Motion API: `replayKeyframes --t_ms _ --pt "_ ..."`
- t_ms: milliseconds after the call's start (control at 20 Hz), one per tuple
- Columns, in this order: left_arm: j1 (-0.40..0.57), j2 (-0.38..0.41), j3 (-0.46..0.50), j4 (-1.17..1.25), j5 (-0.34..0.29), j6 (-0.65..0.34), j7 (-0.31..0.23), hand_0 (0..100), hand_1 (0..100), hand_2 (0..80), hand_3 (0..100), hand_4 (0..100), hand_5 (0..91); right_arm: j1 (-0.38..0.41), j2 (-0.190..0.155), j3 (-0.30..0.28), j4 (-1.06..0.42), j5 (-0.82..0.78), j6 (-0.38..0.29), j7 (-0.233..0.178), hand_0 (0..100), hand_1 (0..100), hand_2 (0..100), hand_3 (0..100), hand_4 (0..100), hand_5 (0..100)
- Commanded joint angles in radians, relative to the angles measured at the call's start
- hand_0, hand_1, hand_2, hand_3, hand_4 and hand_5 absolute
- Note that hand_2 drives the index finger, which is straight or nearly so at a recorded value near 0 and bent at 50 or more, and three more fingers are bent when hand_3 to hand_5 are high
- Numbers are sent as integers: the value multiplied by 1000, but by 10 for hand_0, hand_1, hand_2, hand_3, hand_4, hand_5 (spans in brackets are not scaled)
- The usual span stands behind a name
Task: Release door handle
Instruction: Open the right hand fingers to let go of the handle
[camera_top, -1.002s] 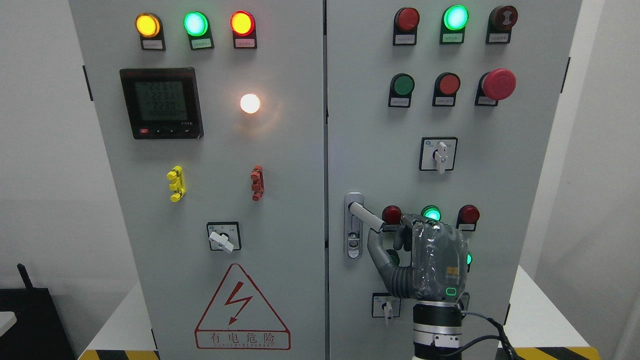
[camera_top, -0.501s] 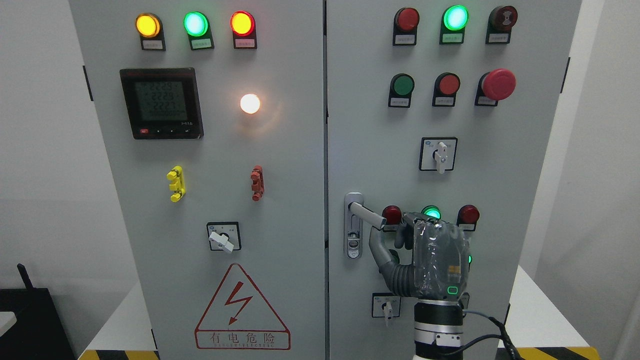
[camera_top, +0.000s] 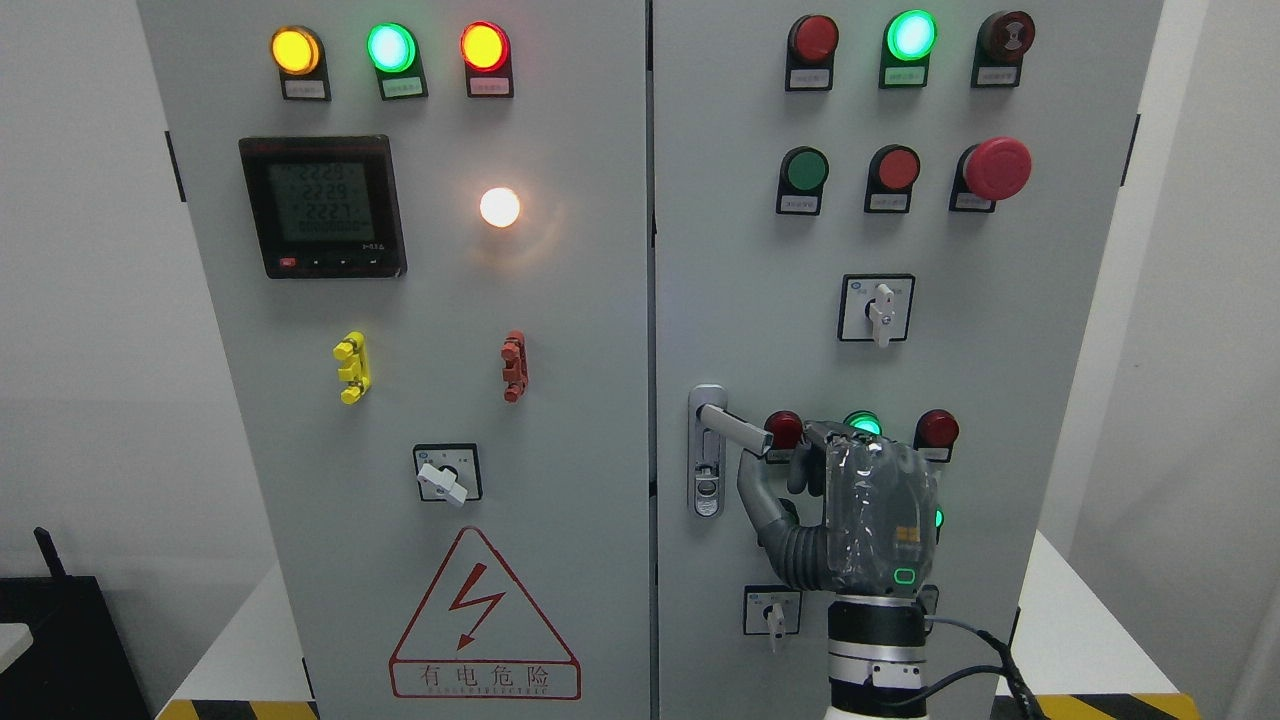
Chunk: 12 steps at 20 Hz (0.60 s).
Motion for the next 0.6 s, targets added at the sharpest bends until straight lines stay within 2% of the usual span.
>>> replayKeyframes --t_ms 0,551 --pt "0 0 -14 20 0 0 -1 120 389 0 0 0 0 -4 0 0 -2 0 -1 2 425 640 891 1000 988 1000" --pt "0 0 -14 20 0 0 -1 120 389 0 0 0 0 -11 1 1 -2 0 -1 2 431 638 892 1000 988 1000"
